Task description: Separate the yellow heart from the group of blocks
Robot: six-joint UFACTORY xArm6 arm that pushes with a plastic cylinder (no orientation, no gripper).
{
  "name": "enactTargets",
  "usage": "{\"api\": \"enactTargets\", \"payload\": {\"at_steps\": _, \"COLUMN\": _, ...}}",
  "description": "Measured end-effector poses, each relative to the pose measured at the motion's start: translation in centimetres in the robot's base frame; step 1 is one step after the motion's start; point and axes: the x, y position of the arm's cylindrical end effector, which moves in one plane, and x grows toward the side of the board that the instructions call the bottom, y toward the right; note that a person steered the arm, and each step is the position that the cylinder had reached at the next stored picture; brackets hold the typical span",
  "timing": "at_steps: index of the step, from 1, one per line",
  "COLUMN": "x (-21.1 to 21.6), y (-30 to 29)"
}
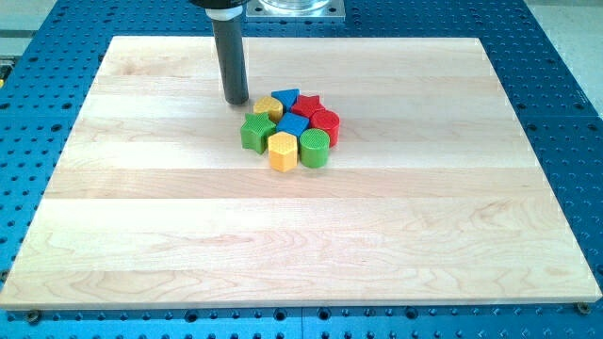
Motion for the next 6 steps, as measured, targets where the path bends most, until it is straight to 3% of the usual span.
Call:
{"api": "enactTargets", "payload": {"at_steps": 4, "x": 0.5, "y": 0.6}}
{"api": "enactTargets", "payload": {"at_steps": 5, "x": -2.2, "y": 0.7}}
{"api": "enactTargets", "payload": {"at_steps": 6, "x": -3.6, "y": 11.5}}
